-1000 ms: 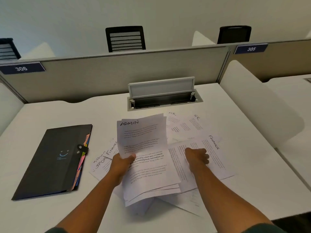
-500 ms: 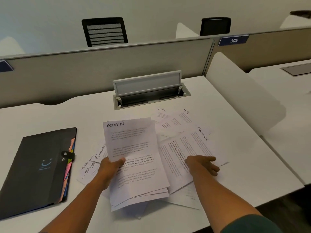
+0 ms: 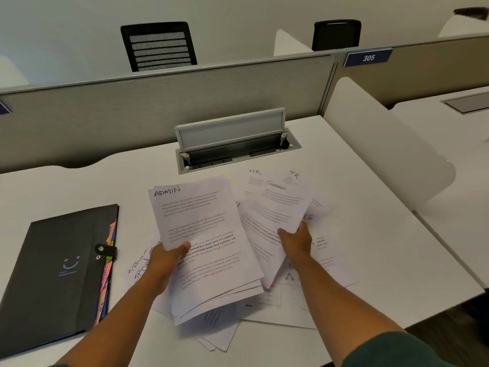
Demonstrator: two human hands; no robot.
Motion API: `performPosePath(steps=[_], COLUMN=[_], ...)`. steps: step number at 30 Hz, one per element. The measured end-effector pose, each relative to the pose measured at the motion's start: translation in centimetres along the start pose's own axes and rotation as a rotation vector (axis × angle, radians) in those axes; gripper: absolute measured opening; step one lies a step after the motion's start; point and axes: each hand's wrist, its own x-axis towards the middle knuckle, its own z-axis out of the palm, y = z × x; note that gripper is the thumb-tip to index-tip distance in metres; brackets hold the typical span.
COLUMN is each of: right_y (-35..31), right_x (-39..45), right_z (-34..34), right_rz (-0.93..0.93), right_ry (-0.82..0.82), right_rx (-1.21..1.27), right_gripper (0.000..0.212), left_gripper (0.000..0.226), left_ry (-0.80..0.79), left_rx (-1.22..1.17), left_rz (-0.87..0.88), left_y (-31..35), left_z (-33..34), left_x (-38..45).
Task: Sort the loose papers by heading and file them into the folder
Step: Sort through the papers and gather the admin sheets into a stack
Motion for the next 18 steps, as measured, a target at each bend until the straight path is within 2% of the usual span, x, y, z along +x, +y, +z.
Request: performPosePath(steps=[5, 12, 13, 15, 17, 18], right_y=[-1.0, -1.3, -1.3, -1.3, -1.8, -1.9], right_x=[0.0, 0.7, 0.9, 1.5, 1.6, 1.7], right_z=[1.4, 3.0, 3.2, 3.3, 2.5, 1.9], right_rz=[-0.072, -0.162, -0.159, -0.097, 0.05, 0.133], right_ry=[-0.165, -0.408, -0.378, -0.187, 0.027, 0.084], right_rx=[-0.114, -0.53, -0.628, -0.778, -0.846, -0.858], right_gripper=[0.039, 0.041, 0.045, 0.057, 0.067, 0.074], left_gripper=[0.035, 0.035, 0.034, 0.033, 0.033, 0.033], left_ry=[-0.002, -0.009, -0.009, -0.008, -0.009, -0.01], left_rx=[-0.037, -0.043, -0.043, -0.044, -0.042, -0.041], left_rz=[-0.012, -0.029, -0.032, -0.036, -0.039, -0.041], left_y=[-0.4, -0.9, -0.9, -0.9, -0.9, -0.9], left_z=[0.1, -0.1, -0.1, -0.1, -0.1, -0.1], left_x=[0.1, 0.1, 0.0, 0.1, 0.1, 0.2])
